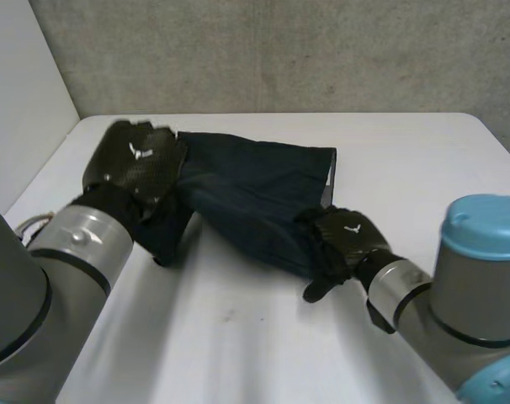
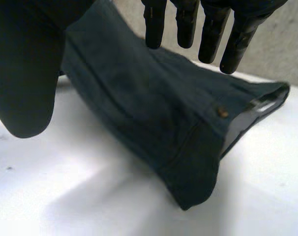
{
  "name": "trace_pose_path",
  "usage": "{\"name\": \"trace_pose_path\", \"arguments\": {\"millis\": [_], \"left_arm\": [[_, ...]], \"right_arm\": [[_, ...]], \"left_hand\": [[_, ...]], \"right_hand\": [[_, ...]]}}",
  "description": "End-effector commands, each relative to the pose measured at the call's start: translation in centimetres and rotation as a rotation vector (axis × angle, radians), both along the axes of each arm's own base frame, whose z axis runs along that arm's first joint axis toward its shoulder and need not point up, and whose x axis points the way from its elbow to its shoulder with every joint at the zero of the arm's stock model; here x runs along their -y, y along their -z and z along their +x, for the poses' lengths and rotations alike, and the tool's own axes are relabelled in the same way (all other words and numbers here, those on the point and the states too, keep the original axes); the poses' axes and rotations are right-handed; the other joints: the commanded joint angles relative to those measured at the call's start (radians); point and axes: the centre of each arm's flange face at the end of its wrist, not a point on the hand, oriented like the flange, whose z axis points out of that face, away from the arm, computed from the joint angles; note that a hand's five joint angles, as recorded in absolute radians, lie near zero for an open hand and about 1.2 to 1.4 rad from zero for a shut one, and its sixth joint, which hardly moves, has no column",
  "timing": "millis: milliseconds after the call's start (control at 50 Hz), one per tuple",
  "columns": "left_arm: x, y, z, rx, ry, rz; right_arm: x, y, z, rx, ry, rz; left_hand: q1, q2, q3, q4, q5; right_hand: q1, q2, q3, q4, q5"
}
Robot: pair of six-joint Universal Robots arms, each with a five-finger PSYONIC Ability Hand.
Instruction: Fold the shorts.
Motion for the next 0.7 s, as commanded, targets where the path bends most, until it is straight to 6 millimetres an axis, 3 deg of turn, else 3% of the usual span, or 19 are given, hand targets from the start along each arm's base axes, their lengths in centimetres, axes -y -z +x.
{"name": "trace_pose_path", "arguments": {"millis": [20,40,100,200,300,340,360,420,500,520,600,700], "left_arm": [[-0.4,-1.5,-0.6,-0.038,0.007,-0.029],[-0.4,-1.5,-0.6,-0.036,0.007,-0.028],[-0.4,-1.4,-0.6,-0.031,0.006,-0.022],[-0.4,-0.7,-0.3,-0.011,-0.004,-0.002],[0.4,0.6,1.2,0.034,-0.054,0.044],[0.5,0.8,1.7,0.045,-0.069,0.058],[0.5,0.9,2.0,0.052,-0.075,0.068],[0.3,2.0,2.7,0.090,-0.081,0.127],[-1.0,3.6,3.4,0.175,-0.064,0.225],[-1.3,3.9,3.5,0.200,-0.059,0.244],[-2.8,5.4,4.1,0.340,-0.010,0.319],[-4.0,6.2,4.0,0.489,0.075,0.298]], "right_arm": [[1.8,3.2,1.1,-0.040,0.038,0.001],[2.2,3.5,1.1,-0.053,0.050,-0.008],[3.8,3.7,0.9,-0.065,0.114,-0.050],[5.3,1.4,0.2,-0.023,0.155,-0.157],[6.4,-4.2,-2.5,-0.061,0.090,-0.327],[6.1,-5.1,-3.1,-0.100,0.046,-0.353],[5.7,-6.2,-3.7,-0.159,0.005,-0.370],[4.4,-6.7,-4.3,-0.252,-0.043,-0.333],[0.8,-8.2,-5.2,-0.455,-0.167,-0.267],[-0.9,-8.4,-5.8,-0.537,-0.228,-0.223],[-4.1,-7.9,-7.0,-0.697,-0.380,-0.112],[-4.4,-8.0,-7.2,-0.758,-0.443,-0.110]], "left_hand": [[0.247,0.197,0.201,0.191,0.256],[0.247,0.197,0.201,0.191,0.256],[0.247,0.197,0.201,0.191,0.256],[0.247,0.197,0.201,0.191,0.256],[0.247,0.197,0.201,0.191,0.256],[0.247,0.197,0.201,0.191,0.256],[0.247,0.197,0.201,0.191,0.256],[0.247,0.197,0.201,0.191,0.256],[0.247,0.197,0.201,0.191,0.256],[0.247,0.197,0.201,0.191,0.256],[0.247,0.197,0.201,0.191,0.256],[0.247,0.197,0.201,0.191,0.256]], "right_hand": [[0.031,0.014,0.026,0.001,-0.013],[0.148,0.130,0.143,0.117,0.104],[1.184,1.166,1.179,1.153,1.140],[1.188,1.170,1.183,1.157,1.144],[1.188,1.170,1.183,1.157,1.144],[1.188,1.170,1.183,1.157,1.144],[1.188,1.170,1.183,1.157,1.144],[1.188,1.170,1.183,1.157,1.144],[1.188,1.170,1.183,1.157,1.144],[1.188,1.170,1.183,1.157,1.144],[1.188,1.170,1.183,1.157,1.144],[1.188,1.170,1.183,1.157,1.144]]}}
